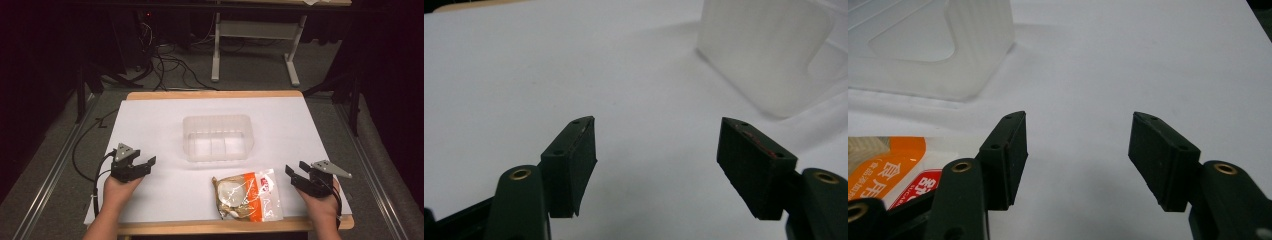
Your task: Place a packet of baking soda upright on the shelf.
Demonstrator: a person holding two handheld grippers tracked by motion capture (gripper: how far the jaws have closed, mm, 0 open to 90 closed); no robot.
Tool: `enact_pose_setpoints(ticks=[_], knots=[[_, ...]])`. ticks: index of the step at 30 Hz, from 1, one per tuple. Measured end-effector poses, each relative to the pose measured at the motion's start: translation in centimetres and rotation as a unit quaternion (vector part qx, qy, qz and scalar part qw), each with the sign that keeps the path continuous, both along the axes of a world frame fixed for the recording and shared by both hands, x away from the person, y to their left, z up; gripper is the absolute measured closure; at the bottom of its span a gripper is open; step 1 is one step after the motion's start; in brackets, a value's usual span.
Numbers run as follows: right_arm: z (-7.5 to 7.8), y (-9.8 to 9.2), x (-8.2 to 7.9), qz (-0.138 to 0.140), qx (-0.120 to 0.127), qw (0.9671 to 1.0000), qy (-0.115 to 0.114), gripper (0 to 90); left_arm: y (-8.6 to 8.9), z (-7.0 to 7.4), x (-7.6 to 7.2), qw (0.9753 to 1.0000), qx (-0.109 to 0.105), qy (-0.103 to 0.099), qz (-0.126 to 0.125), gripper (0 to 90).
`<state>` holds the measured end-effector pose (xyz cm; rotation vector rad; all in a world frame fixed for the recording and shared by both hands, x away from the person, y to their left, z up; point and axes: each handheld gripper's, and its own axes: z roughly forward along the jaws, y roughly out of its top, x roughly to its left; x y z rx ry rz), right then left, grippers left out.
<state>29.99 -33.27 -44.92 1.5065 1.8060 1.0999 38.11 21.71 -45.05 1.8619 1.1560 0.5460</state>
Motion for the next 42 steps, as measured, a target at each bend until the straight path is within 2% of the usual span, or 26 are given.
enact_pose_setpoints(ticks=[2,8,12,15,16,18,19,20,24,25,26,33,38,39,41,42], knots=[[0.1,0.0,-0.1,0.001,0.000,1.0000,0.000,40.8,0.0,0.2,-0.1,1.0000,-0.008,-0.003,0.002,32.2],[0.3,-0.2,-0.4,0.002,0.017,0.9999,-0.001,40.7,0.3,0.2,-0.1,0.9999,-0.010,-0.005,0.003,31.3],[0.5,0.6,-1.0,0.019,0.028,0.9994,0.001,39.3,0.0,0.1,-0.1,1.0000,-0.006,-0.001,-0.003,31.3],[0.7,1.7,-1.3,0.047,0.039,0.9981,-0.001,38.9,-0.3,0.0,0.0,0.9999,-0.001,0.001,-0.010,31.3],[0.5,2.7,-1.2,0.064,0.041,0.9970,0.010,38.2,-0.3,-0.1,0.0,0.9999,0.001,0.002,-0.011,31.3],[0.4,3.0,-1.1,0.068,0.039,0.9967,0.018,38.0,-0.3,-0.1,0.0,0.9999,0.002,0.003,-0.012,31.3],[-0.1,3.7,-0.6,0.082,0.036,0.9952,0.039,36.7,-0.3,-0.1,0.0,0.9999,0.003,0.003,-0.012,31.3],[-0.1,3.7,-0.6,0.082,0.036,0.9952,0.039,36.7,-0.3,-0.1,0.0,0.9999,0.003,0.003,-0.012,31.3],[-1.1,4.4,0.0,0.089,0.038,0.9924,0.076,35.3,-0.3,-0.1,0.0,0.9998,0.005,0.005,-0.016,31.3],[-1.1,4.4,0.0,0.089,0.038,0.9924,0.076,35.3,-0.4,-0.1,0.0,0.9998,0.005,0.005,-0.018,31.3],[-1.4,4.4,0.1,0.093,0.052,0.9902,0.090,34.7,-0.4,-0.2,0.0,0.9997,0.006,0.008,-0.021,31.3],[-1.8,4.4,0.2,0.097,0.061,0.9879,0.105,34.8,-0.5,-0.3,0.1,0.9996,0.005,0.011,-0.027,31.3],[-2.2,4.4,0.4,0.104,0.073,0.9848,0.119,35.7,-0.5,-0.3,0.1,0.9996,0.005,0.013,-0.026,31.3],[-2.2,4.4,0.4,0.106,0.077,0.9840,0.121,36.8,-0.5,-0.3,0.1,0.9996,0.004,0.013,-0.026,31.3],[-2.2,4.3,0.3,0.117,0.089,0.9816,0.122,46.7,-0.5,-0.3,0.1,0.9996,0.004,0.013,-0.025,31.3],[-2.2,4.3,0.3,0.117,0.089,0.9816,0.122,46.7,-0.5,-0.3,0.1,0.9996,0.004,0.013,-0.025,31.3]])
